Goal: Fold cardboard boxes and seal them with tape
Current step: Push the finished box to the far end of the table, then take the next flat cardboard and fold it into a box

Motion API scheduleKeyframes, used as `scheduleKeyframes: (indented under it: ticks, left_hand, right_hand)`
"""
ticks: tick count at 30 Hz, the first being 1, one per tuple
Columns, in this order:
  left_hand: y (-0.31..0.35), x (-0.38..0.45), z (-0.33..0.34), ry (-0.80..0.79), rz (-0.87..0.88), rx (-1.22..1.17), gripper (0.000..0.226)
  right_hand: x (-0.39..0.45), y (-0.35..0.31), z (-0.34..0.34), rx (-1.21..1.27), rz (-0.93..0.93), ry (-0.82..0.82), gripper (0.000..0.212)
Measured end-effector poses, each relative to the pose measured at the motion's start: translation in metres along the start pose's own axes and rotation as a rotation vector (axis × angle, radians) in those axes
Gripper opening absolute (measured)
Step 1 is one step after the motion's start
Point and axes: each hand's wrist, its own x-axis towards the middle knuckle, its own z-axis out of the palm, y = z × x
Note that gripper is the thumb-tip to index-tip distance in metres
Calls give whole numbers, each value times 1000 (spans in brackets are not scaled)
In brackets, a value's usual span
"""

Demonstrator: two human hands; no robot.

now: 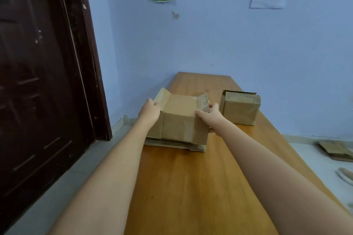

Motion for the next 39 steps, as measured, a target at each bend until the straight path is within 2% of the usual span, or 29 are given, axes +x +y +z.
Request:
scheduleKeyframes:
  ticks: [3,7,10,12,16,18,21,23,24,27,29,33,39]
  left_hand:
    - [9,-21,-16,-29,28,-50,21]
    - [22,-49,-43,-134,21,-45,26]
    - [37,-73,-71,-279,-52,29,78]
    - [46,-88,-90,-344,-21,154,95]
    - [55,-115,-113,-402,37,230,108]
    - [59,-129,-116,-419,73,164,109]
    - [61,-148,-121,-421,108,12,118]
    - [60,-157,-123,-430,119,-21,113]
    - [59,-162,-124,-426,123,-57,104]
    - [58,-172,-123,-423,123,-291,46]
    - [57,-178,-123,-412,119,-373,29]
    - [47,-188,-120,-346,77,-485,39]
    - [20,-201,-96,-253,44,-598,53]
  right_hand:
    - [-23,-11,-8,7,-36,56,56]
    - [-61,-33,-24,-57,-95,107,50]
    - [-95,-49,-43,-179,-164,79,55]
    - [-119,-60,-55,-234,-228,36,52]
    - [-160,-81,-77,-293,-289,-52,48]
    - [-175,-87,-85,-318,-297,-91,52]
    - [-202,-95,-94,-331,-329,-156,47]
    - [-213,-99,-99,-366,-342,-168,47]
    - [-219,-100,-101,-393,-346,-160,46]
    - [-227,-98,-104,-433,-379,-60,42]
    - [-231,-92,-104,-387,-407,60,39]
    - [-232,-72,-109,-303,-332,228,57]
    - [-231,-16,-92,-142,-93,319,95]
